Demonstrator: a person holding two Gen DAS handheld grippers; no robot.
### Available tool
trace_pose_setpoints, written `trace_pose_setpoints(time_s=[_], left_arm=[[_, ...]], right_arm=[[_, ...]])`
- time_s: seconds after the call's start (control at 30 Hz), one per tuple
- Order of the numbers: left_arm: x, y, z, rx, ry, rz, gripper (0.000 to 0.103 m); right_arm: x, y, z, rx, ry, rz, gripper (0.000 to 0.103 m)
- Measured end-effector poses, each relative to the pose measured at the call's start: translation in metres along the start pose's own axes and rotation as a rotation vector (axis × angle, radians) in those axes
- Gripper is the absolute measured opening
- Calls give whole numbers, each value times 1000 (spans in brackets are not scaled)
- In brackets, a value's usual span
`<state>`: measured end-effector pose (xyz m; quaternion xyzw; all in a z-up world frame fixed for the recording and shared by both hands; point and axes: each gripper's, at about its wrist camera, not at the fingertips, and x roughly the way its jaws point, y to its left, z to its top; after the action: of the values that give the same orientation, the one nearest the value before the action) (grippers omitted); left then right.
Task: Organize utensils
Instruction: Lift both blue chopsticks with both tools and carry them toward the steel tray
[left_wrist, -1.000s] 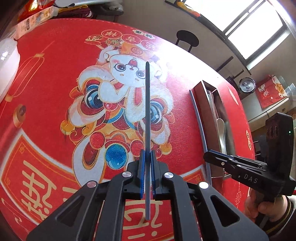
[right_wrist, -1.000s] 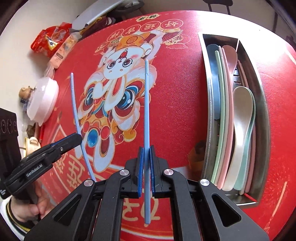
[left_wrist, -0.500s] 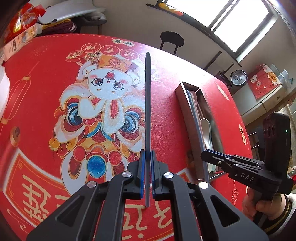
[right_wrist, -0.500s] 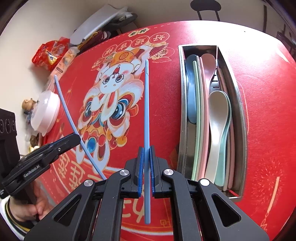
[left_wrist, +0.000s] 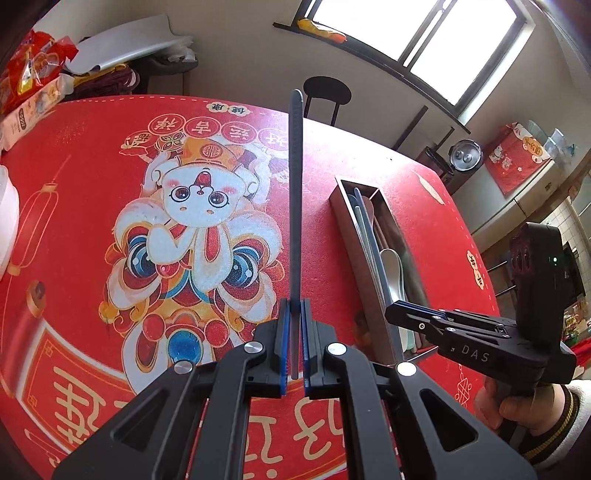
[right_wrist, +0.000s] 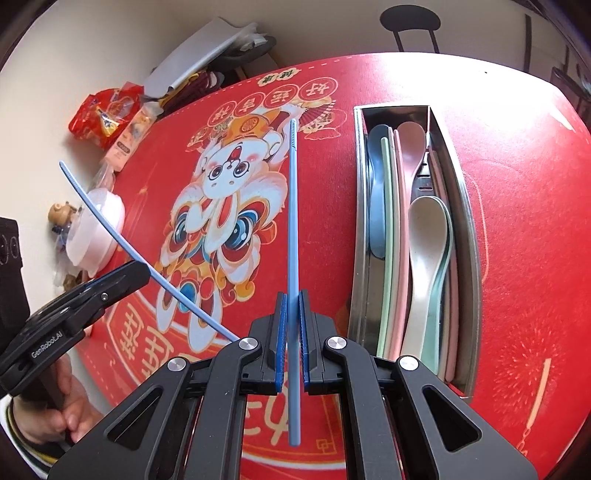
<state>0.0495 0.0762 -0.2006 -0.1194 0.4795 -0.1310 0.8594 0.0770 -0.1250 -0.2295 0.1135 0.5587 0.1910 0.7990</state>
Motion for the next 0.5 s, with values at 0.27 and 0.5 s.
trace_pose_setpoints(time_s=[0.27, 0.5], left_arm=[[-15, -15, 13, 21, -24, -46, 5], [-8, -51, 31, 67, -12, -138, 5]], right_arm=[[-17, -4, 6, -7, -42, -4, 6], [-41, -29, 15, 19, -102, -51, 6]])
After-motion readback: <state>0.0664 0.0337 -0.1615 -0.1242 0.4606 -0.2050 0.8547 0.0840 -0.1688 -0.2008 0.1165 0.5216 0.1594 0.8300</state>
